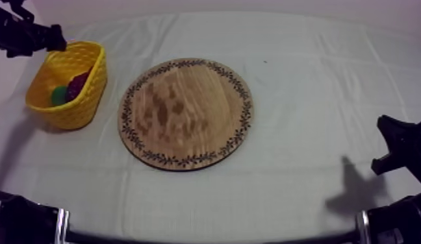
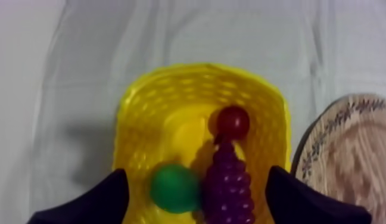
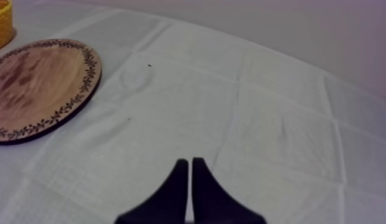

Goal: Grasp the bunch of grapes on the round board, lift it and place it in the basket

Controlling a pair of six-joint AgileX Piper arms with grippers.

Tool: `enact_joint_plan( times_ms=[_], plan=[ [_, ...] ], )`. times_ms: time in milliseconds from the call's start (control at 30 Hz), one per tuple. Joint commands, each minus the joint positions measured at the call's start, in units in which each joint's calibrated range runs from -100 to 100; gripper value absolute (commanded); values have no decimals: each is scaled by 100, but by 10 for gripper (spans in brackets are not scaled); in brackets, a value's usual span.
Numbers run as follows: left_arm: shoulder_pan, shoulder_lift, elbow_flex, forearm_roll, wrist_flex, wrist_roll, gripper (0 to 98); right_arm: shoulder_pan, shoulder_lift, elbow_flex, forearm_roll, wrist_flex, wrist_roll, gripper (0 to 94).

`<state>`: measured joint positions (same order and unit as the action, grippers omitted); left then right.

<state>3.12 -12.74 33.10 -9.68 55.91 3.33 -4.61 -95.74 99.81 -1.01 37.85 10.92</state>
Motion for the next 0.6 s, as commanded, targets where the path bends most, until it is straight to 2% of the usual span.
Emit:
enact_joint_plan(
  times_ms=[0, 133, 267, 333, 467, 567],
  plan=[
    [-3, -175, -22, 6, -116, 49, 682, 2, -1, -3, 1, -3, 0, 4],
    [-7, -670, 80, 35, -392, 97, 490, 2, -1, -3, 1, -3, 0, 4],
    [33, -1241, 290, 137, -600, -9, 205, 2, -1, -3, 1, -3, 0, 4],
    [41, -1566, 449, 227, -711, -102, 101, 2, -1, -3, 1, -3, 0, 4],
    [23, -2351, 1057, 457, -1013, -410, 24, 2, -1, -3, 1, -3, 0, 4],
    [-55, -3064, 1872, 571, -1437, -461, 8, 2, -1, -3, 1, -3, 0, 4]
  ],
)
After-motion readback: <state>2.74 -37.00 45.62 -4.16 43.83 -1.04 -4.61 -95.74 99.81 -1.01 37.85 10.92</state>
